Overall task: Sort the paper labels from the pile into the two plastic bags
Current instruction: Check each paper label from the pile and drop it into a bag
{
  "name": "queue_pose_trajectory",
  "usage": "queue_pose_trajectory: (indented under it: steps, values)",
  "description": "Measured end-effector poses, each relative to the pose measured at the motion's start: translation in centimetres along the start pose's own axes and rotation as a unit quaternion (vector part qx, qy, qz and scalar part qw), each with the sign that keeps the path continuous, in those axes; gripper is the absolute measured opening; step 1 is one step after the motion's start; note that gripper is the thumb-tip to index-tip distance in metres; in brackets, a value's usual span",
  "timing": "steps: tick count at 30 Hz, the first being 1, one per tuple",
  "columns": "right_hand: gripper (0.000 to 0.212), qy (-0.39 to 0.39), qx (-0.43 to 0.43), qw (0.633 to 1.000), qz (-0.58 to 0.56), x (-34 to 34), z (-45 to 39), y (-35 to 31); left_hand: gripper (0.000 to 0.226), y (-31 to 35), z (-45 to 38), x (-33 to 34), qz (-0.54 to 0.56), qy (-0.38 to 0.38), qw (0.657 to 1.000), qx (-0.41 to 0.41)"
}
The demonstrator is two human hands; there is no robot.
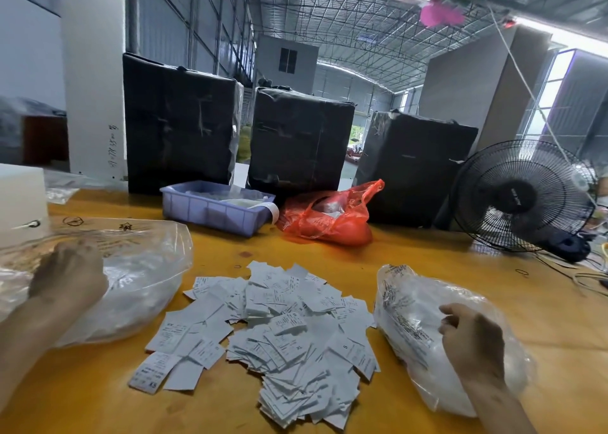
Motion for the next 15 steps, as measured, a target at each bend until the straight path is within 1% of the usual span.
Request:
queue_pose_trajectory:
  steps: [2,3,5,6,7,8,9,10,11,12,13,14,15]
  values:
    - [0.028,0.028,-0.019,0.999,-0.022,-0.2,0.0,-0.3,0.038,1.8,1.2,-2.0,-0.031,0.039,0.999,0.016]
    - [0.026,0.053,-0.037,0.997,-0.042,-0.6,0.1,-0.7,0.037,2.6,1.8,-2.9,-0.04,0.07,0.996,0.033]
    - [0.023,0.095,-0.071,0.988,-0.098,-1.1,0.6,-1.8,0.03,5.1,3.6,-5.3,-0.019,0.148,0.985,0.086]
    - [0.022,0.093,-0.07,0.982,-0.15,-1.4,0.9,-2.5,0.028,6.7,4.8,-6.5,0.007,0.186,0.974,0.126]
    - [0.021,0.069,-0.051,0.971,-0.223,-1.5,1.4,-3.3,0.027,8.5,6.2,-7.4,0.042,0.204,0.963,0.169]
    - [0.02,0.02,-0.016,0.949,-0.313,-1.4,2.1,-4.2,0.028,10.2,7.5,-8.2,0.089,0.207,0.95,0.215]
    - [0.018,-0.049,0.029,0.91,-0.411,-0.9,2.9,-5.3,0.029,11.9,8.9,-8.9,0.159,0.183,0.937,0.251]
    - [0.018,-0.128,0.076,0.854,-0.498,-0.3,4.0,-6.6,0.031,13.7,10.2,-9.1,0.247,0.128,0.92,0.277]
    - [0.018,-0.204,0.116,0.795,-0.56,0.4,5.3,-7.8,0.035,15.4,11.6,-8.9,0.339,0.039,0.897,0.282]
    - [0.018,-0.263,0.142,0.749,-0.592,1.1,6.6,-8.9,0.046,17.2,13.2,-8.4,0.424,-0.075,0.862,0.268]
    - [0.017,-0.305,0.15,0.723,-0.602,1.5,7.7,-9.9,0.062,18.8,14.9,-7.7,0.498,-0.191,0.811,0.24]
    - [0.014,-0.331,0.15,0.715,-0.598,1.8,8.7,-10.6,0.079,20.1,16.4,-6.8,0.556,-0.292,0.752,0.201]
    - [0.013,-0.347,0.145,0.715,-0.59,2.0,9.4,-11.1,0.09,21.1,17.6,-5.8,0.587,-0.362,0.704,0.17]
Point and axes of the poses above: each hand's wrist, its own z-axis away from the middle knuckle, its own x-axis out of the palm, y = z × x, the point moved 4 cm from there along -z, towards the middle knuckle, and after that the axes turned 9 degrees about x, right-handed, at the moved point
